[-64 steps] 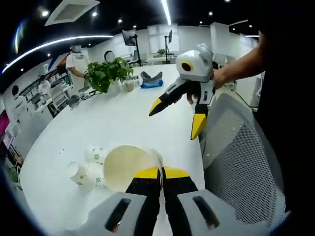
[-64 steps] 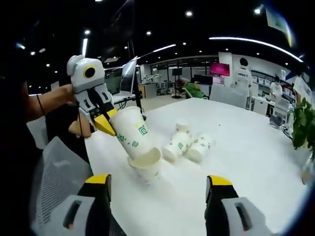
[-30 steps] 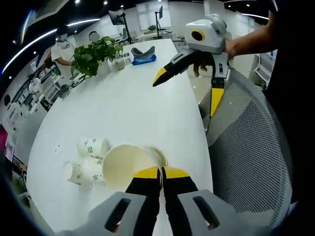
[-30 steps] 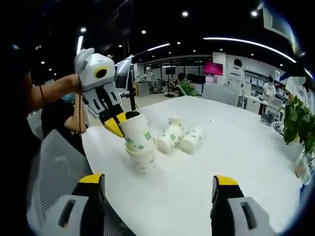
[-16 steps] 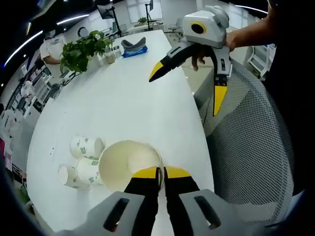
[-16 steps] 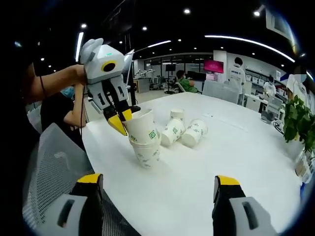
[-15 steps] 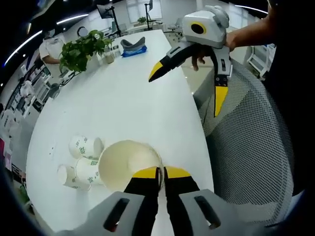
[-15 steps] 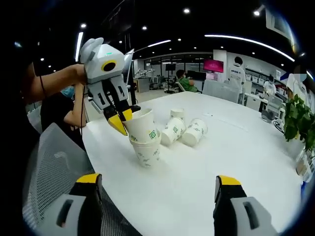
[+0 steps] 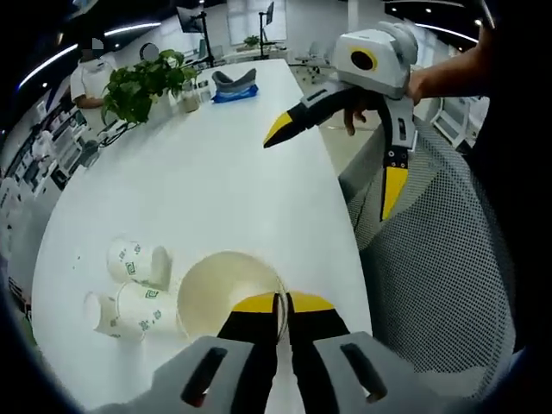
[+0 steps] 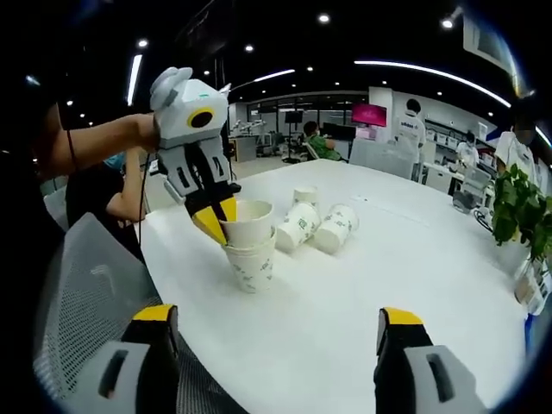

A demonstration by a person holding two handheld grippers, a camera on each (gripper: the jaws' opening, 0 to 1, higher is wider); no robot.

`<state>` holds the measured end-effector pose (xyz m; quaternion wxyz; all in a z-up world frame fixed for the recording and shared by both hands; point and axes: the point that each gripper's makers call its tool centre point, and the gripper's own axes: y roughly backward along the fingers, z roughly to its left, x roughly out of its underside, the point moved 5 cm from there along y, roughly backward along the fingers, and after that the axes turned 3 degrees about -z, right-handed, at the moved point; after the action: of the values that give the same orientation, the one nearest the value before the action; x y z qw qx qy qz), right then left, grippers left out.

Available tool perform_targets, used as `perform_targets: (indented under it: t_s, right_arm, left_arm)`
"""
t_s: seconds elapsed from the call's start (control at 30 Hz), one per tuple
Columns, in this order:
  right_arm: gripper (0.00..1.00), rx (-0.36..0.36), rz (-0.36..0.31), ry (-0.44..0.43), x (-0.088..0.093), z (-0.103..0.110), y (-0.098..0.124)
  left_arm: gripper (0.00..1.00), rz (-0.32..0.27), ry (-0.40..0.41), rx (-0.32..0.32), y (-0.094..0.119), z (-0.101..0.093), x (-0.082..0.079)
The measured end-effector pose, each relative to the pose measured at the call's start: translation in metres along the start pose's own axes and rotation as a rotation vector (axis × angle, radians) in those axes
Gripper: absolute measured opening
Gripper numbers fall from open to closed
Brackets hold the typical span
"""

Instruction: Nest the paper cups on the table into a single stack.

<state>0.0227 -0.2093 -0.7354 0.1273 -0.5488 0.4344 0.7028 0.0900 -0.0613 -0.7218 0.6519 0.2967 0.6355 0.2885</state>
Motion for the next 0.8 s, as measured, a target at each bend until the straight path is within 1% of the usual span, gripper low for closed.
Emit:
perform_targets:
  t_s: [0.1,0.2,0.33,0.53,0.73,0.8]
  right_arm:
    - [0.96,0.005,0.000,-0.008,0.001,0.000,0.000]
    - [0.96,0.008,-0.001,-0.008,0.001,-0.001,-0.001]
    - [0.95,0.012,-0.006,-0.015,0.001,-0.001,-0.001]
    - [0.95,0.015,-0.013,-0.025,0.002,-0.002,-0.002]
    - [0.94,0.019,-0.018,-0.034,0.001,-0.001,-0.002]
    - [0.94,0.017,-0.019,-0.038,0.001,-0.001,-0.001]
  left_arm:
    - [0.01,-0.006,0.010,0.007,0.000,0.001,0.000]
    - [0.01,0.001,-0.001,0.008,0.001,0.001,0.001]
    - [0.02,-0.002,0.005,0.012,0.002,0.000,0.002]
    - [0.08,-0.001,-0.005,0.011,0.004,-0.003,0.002]
    - [0.10,-0.009,-0.008,-0.006,0.009,-0.003,0.001]
    - [0.11,-0.024,-0.009,-0.017,0.011,-0.003,0.000]
